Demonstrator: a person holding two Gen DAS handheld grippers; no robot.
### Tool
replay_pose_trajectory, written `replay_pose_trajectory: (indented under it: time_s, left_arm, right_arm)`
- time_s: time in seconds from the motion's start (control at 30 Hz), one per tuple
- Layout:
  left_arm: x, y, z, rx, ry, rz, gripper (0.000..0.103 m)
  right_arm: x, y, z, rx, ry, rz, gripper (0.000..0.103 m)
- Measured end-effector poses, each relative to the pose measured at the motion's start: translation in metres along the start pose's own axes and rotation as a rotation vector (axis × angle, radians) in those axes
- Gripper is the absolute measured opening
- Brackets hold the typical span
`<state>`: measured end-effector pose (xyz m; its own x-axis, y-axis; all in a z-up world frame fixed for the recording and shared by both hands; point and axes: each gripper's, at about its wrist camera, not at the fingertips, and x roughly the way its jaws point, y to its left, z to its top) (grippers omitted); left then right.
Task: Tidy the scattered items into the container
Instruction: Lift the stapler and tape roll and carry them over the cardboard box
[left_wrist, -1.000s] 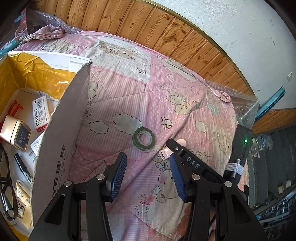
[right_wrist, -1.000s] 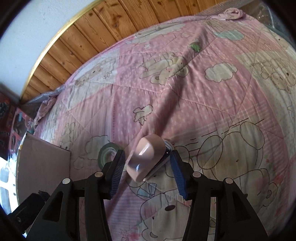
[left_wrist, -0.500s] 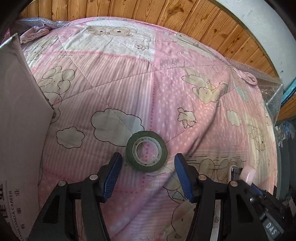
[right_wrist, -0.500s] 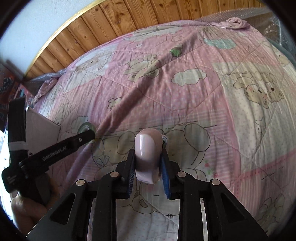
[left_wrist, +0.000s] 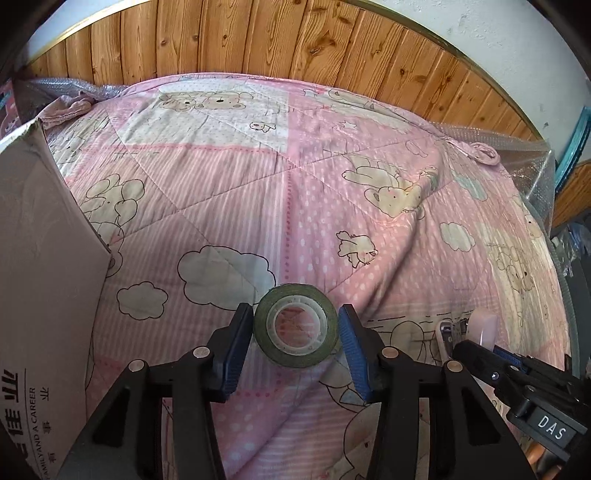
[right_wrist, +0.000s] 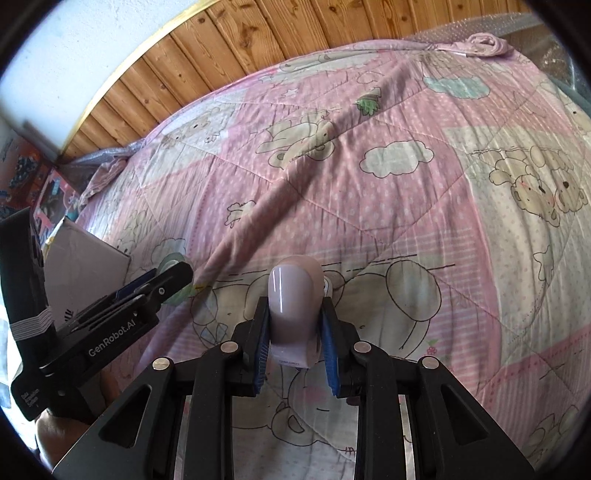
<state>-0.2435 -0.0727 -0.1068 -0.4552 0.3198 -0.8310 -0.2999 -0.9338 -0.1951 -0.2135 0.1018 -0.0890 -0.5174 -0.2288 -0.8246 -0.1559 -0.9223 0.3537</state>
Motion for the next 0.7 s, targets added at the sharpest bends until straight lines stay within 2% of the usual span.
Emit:
replay_pose_trajectory:
  time_s: [0.3, 0.7]
  left_arm:
    - [-0.036, -0.019, -0.009, 0.06, -0.016, 0.047, 0.049]
    - [-0.106, -0.012, -0.035, 0.067, -0.053, 0.057, 0.049]
  right_arm:
    - [-0.008, 0.008, -0.004, -0.008, -0.014, 0.021, 0.027]
    - [-0.039, 0.034, -0.03, -0.045, -0.046, 0.044, 0.027]
